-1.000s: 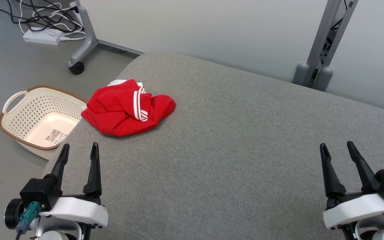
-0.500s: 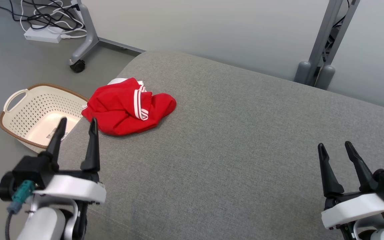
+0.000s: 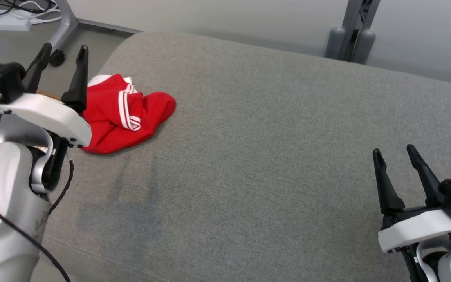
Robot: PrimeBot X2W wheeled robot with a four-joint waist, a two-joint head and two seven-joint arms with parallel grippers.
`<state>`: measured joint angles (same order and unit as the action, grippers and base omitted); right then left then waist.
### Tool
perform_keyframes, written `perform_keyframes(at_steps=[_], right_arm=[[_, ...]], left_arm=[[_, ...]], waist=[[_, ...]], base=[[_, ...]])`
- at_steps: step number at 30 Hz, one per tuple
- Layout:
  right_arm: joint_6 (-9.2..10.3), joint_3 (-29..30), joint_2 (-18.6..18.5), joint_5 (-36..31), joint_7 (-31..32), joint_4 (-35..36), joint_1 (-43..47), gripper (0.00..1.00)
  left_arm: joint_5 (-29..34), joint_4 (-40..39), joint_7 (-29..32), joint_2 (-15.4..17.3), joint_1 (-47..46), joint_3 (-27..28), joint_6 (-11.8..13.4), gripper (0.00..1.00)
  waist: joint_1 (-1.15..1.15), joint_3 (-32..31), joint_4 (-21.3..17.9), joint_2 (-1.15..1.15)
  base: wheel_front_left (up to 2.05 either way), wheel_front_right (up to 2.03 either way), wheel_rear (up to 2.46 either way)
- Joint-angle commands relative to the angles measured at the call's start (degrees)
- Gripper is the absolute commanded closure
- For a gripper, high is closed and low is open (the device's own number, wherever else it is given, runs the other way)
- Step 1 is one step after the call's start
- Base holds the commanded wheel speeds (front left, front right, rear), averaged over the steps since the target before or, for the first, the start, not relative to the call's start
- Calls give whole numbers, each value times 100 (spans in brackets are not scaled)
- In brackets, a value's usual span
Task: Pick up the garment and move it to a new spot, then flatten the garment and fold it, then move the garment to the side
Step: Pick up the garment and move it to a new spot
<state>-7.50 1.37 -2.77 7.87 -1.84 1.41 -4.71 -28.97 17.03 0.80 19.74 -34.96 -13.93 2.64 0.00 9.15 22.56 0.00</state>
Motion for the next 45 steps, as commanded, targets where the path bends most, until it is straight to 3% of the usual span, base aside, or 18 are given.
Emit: perform_keyframes(at_steps=[1, 14, 25, 26, 28, 29, 45], right_arm=[[2, 20, -30, -58, 48, 105, -128, 0], [2, -33, -29, -259, 152, 359, -509, 0], [2, -9, -27, -356, 154, 421, -679, 0], [2, -3, -28, -354, 156, 426, -689, 0], [2, 13, -29, -366, 169, 437, -705, 0], [2, 17, -27, -368, 173, 439, -713, 0], [2, 45, -28, -150, 1, 204, -514, 0]], left_arm=[[-88, 494, 199, 49, -314, -34, -128, 0], [-441, 3388, 843, 95, -1600, -134, -773, 0], [-536, 4869, 856, 203, -2092, -164, -887, 0], [-533, 4951, 848, 207, -2120, -175, -894, 3], [-509, 5043, 698, 233, -2203, -189, -900, 82], [-484, 5082, 636, 248, -2236, -208, -902, 100], [-11, 4606, -1188, 417, -3041, -505, -743, 100]], waist=[[0, 407, -294, 0], [0, 1338, -753, 0], [0, 1695, -961, 0], [0, 1708, -966, 0], [0, 1722, -968, 0], [0, 1723, -968, 0], [0, 940, -839, 0]], base=[[0, 0, 0], [0, 0, 0], [0, 0, 0], [0, 0, 0], [0, 0, 0], [0, 0, 0], [0, 0, 0]])
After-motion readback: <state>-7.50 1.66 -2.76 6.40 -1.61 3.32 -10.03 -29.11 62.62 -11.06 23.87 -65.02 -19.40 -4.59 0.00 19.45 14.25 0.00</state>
